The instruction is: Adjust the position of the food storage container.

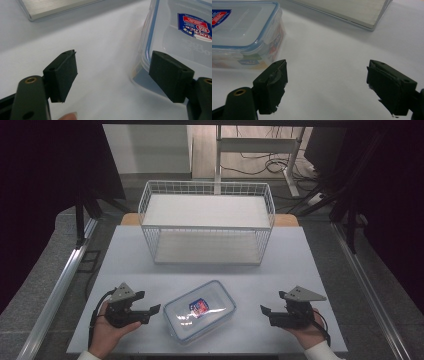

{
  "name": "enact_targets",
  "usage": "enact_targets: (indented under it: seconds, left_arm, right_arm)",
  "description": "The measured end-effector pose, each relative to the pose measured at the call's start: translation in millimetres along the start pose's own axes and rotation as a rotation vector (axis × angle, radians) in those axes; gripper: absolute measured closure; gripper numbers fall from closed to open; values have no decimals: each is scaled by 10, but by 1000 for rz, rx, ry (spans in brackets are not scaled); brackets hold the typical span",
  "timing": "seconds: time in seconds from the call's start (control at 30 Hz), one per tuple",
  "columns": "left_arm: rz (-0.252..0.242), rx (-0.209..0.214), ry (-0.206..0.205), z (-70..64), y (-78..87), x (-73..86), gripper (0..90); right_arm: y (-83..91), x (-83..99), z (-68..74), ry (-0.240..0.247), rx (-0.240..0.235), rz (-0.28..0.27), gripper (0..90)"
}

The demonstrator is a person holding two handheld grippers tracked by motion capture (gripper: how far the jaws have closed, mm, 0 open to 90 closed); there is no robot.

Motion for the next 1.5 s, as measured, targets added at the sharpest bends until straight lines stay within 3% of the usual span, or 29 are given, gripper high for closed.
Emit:
enact_targets:
  seconds: [0.3,0.43,0.67,0.9,1.07,1.2,1.5]
  left_arm:
    - [-5,18,-6,-39,46,-37,241]
    - [4,2,-23,-43,51,-46,243]
    - [-10,-11,-3,-24,101,-106,238]
    - [-17,19,-28,-184,102,-369,241]
    - [-7,61,-28,-329,106,-578,289]
    - [17,113,-55,-506,64,-702,308]
    - [92,192,-97,-822,4,-624,324]
  right_arm:
    - [3,8,13,14,5,7,175]
    - [-9,13,19,17,5,13,175]
    - [-17,14,40,28,0,21,183]
    - [-19,7,53,8,-15,16,184]
    - [-15,13,65,11,-13,18,187]
    - [-23,16,69,18,-11,22,187]
    - [-17,22,52,17,-3,26,187]
Point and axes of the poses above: each handheld gripper's, and its own axes: y roughly backward along the jaws, x roughly out of its underside, z roughly to its left, the point moved 6 cm from there along -y, roughly forward along the jaws, and after that the axes turned 9 degrees about -z, right-handed, at the moved point
